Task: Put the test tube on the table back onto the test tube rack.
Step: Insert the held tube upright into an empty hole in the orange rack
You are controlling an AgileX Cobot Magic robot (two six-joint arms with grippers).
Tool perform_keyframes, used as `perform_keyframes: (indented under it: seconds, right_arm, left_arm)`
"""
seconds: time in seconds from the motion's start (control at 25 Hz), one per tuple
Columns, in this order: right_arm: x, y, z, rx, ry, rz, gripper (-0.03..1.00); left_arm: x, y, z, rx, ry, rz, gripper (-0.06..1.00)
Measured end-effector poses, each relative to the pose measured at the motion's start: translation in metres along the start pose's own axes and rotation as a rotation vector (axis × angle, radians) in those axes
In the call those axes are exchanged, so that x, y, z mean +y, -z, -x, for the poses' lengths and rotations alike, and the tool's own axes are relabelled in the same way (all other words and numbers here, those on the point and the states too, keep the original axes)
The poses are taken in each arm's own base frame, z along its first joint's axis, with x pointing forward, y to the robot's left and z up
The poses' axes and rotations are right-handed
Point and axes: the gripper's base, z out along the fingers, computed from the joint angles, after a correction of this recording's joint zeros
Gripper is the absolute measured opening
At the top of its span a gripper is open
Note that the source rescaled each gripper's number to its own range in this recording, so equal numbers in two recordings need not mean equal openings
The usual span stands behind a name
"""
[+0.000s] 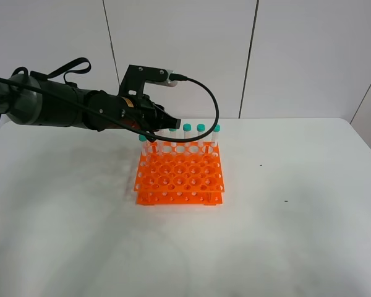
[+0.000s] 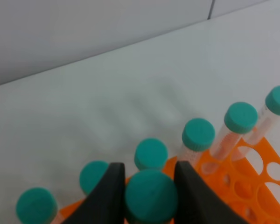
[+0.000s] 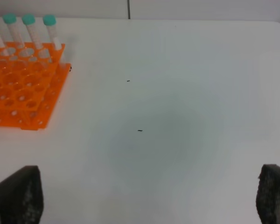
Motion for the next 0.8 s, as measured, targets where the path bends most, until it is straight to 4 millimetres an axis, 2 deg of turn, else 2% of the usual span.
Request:
perform_keyframes:
  seconds: [0.24,0.8]
  right_arm:
    - [0.000,0.000,0.000,0.000,0.000,0.000,1.00]
    - [0.000,0.000,0.000,0.000,-0.001,0.002,1.00]
  left_arm:
    - [0.001,-0.009,-0.009,0.027,-0.002,0.003,0.00]
    - [0.003,-0.009,-0.023,0.016,-0.004,0.013,0.00]
